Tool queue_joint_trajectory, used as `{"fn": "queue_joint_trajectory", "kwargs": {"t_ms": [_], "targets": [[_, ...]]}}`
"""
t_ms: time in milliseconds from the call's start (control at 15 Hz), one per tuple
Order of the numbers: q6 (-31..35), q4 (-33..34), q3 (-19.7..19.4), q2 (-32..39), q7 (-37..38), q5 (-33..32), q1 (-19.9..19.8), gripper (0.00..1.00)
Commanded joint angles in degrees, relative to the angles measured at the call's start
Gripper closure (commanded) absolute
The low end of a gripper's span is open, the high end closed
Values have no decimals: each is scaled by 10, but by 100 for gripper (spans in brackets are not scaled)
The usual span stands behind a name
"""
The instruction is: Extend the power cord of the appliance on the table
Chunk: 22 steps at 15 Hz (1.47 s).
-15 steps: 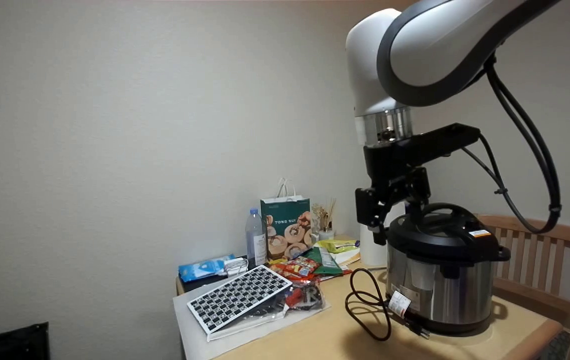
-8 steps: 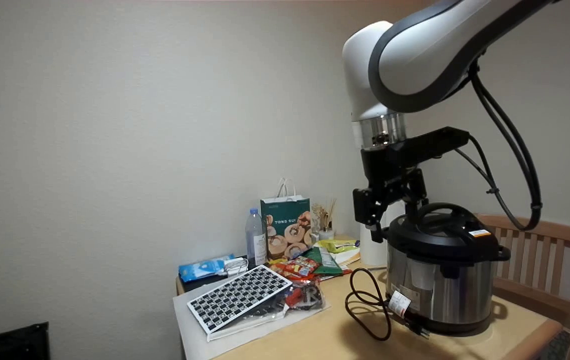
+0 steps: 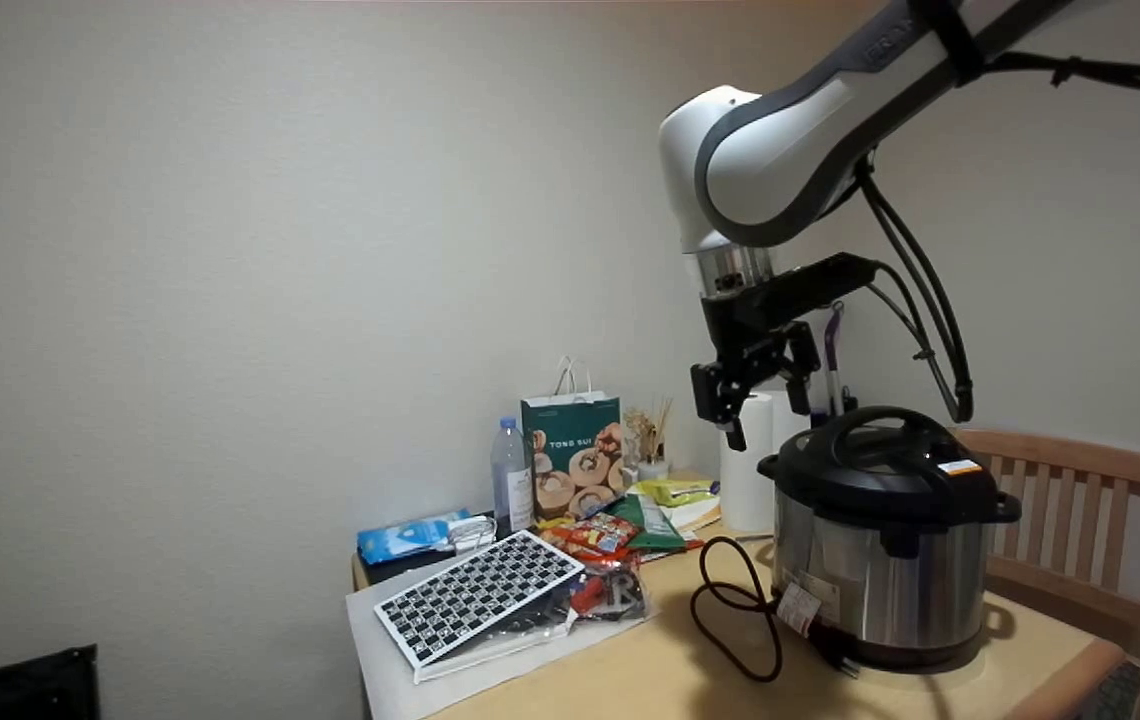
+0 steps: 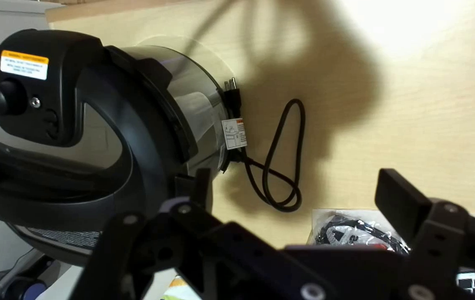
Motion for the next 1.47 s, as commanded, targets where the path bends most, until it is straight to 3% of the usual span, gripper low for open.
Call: {"fn": "queue_joint_trajectory", "kwargs": {"t_ms": [0,267,600,867,933,1400], "targets": [[-2,0,-10,-1,0,-1,13,0],[-3,11,-9,36,17,2,17,0],[-12,96,-23,193,81,-6,37,0],[-19,176,-60,288,117,9,63,0],[0,132,-60,254,93,7,67,0],[-1,193,-81,307,95,-8,74,0]]}}
